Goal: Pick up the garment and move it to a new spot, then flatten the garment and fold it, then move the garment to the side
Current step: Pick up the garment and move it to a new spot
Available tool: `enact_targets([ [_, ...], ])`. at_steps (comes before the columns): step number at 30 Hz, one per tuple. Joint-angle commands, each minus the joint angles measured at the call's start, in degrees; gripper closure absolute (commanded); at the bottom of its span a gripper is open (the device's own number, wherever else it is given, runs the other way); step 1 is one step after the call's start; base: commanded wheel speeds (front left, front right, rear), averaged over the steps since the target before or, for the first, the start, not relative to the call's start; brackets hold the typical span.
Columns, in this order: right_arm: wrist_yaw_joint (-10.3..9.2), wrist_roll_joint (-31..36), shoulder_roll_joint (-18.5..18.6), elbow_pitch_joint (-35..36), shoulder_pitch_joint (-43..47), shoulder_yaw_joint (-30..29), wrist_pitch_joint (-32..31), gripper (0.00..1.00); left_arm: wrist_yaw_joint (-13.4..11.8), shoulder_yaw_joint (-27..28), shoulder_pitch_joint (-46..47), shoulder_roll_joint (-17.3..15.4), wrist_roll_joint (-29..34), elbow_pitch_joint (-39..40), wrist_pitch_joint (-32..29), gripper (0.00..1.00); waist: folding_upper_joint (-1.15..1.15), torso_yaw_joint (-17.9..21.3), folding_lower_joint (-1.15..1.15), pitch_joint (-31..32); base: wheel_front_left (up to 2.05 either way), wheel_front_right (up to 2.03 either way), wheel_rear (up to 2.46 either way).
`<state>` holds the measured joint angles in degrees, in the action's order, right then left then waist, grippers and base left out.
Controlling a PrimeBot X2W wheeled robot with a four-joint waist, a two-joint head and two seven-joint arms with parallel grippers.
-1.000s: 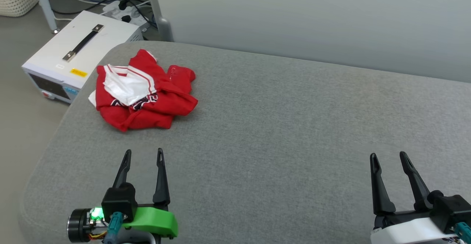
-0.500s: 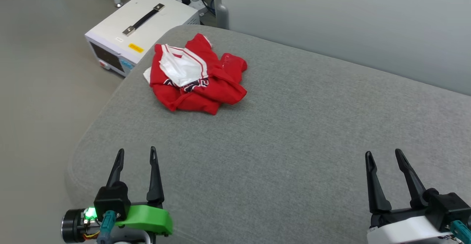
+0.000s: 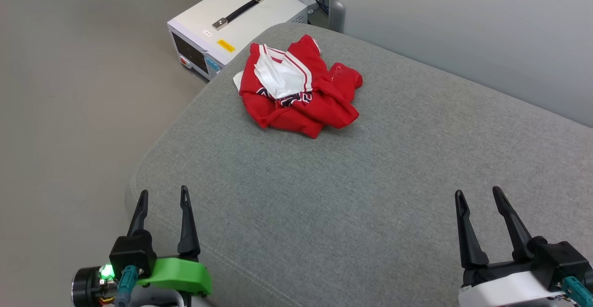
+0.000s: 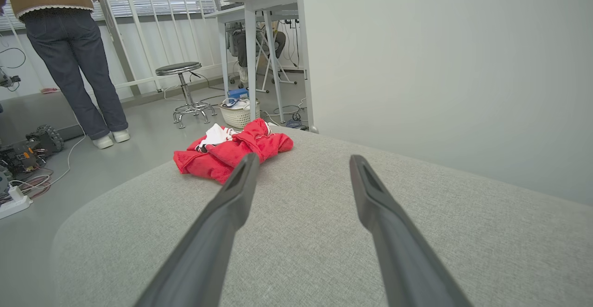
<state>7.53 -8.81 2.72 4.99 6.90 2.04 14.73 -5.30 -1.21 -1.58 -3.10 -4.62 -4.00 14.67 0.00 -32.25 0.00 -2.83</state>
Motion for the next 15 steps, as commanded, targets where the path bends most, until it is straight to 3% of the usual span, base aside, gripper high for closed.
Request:
enact_targets([
  [1, -0.04, 0.13, 0.16, 0.09, -0.68, 0.06, 0.27, 0.0, -0.08, 0.24, -0.08, 0.23, -0.21, -0.08, 0.33, 0.0, 0.0, -0.32, 0.0, 0.08, 0.0, 0.0, 0.0],
  [9, -0.04, 0.17, 0.16, 0.11, -0.91, 0.7, 0.27, 0.0, 0.45, 1.55, 0.84, 0.23, 0.12, -0.21, 0.33, 0.0, 0.0, 0.99, 0.0, -0.4, 0.0, 0.0, 0.0],
  [15, -0.04, 1.44, 0.16, 0.49, -2.3, 1.24, 0.27, 0.0, 2.93, 3.19, 6.77, -0.67, 1.05, -0.35, 0.33, 0.0, 0.0, 3.44, 0.0, -2.79, 0.0, 0.0, 0.0],
])
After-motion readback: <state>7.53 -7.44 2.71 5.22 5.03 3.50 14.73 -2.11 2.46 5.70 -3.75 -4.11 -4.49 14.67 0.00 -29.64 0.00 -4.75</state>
